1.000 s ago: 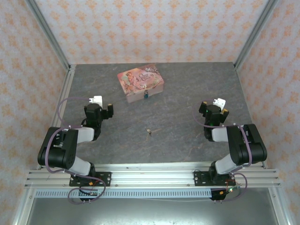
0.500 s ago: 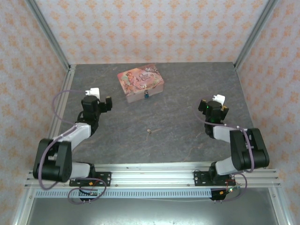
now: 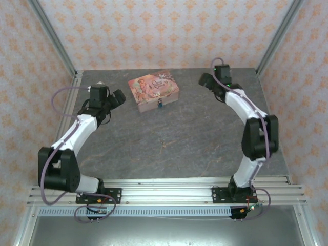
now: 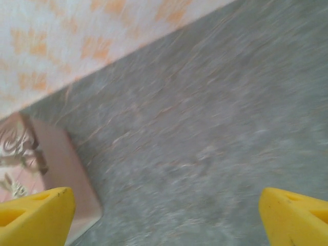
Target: Unlock the padlock with the key
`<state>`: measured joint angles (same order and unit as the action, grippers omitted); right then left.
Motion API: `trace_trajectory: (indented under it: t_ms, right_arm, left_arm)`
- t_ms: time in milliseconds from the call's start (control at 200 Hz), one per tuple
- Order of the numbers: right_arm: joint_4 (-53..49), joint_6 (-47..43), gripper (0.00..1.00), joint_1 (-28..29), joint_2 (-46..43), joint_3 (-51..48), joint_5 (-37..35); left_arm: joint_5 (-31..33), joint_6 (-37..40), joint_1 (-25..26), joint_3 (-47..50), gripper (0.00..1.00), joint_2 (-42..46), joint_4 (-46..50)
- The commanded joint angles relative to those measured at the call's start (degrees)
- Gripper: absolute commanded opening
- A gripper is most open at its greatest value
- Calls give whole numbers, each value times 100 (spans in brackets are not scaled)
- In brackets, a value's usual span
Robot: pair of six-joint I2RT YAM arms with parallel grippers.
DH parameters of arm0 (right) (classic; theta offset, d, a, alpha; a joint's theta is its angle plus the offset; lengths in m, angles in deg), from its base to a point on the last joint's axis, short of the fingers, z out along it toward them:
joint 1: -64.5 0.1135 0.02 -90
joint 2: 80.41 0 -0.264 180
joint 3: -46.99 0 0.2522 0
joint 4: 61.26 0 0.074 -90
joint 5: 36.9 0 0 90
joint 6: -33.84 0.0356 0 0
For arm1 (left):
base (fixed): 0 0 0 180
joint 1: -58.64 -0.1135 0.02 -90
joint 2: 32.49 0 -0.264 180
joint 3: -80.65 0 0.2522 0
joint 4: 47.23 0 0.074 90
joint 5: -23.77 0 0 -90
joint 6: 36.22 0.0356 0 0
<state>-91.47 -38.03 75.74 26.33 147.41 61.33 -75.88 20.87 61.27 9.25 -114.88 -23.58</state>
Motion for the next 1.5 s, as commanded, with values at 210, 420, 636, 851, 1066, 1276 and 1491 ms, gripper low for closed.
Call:
trace_trajectory:
  t_ms: [210, 420, 636, 851, 1066, 1276, 1491]
  right_arm:
    - [-1490, 487, 91, 646, 2236, 2871, 953]
    - [-1898, 418, 87, 858, 3334, 4291, 1401]
    - [-1836, 107, 72, 953, 3493, 4297, 2040]
    - [-1188, -246, 60, 1129, 2305, 2286, 2014]
    - [-194, 114, 63, 1152, 561, -232, 1668]
    - [-1113, -66, 78, 1156, -80, -525, 947]
    - [-1921, -151, 86, 1154, -283, -140, 395]
  left_arm:
    - [-1118, -644, 245, -1675, 82, -1915, 524]
    - [-1497, -600, 303, -2312, 72, -2929, 452]
    - [-1916, -298, 472, -2924, 59, -3619, 734]
    - [-1918, -1, 808, -2896, 53, -3632, 956]
    - [-1807, 6, 1266, -1971, 52, -2903, 682]
    - [-1316, -108, 1450, -1254, 57, -2300, 550]
    - [-678, 29, 1450, -1161, 68, -1890, 966]
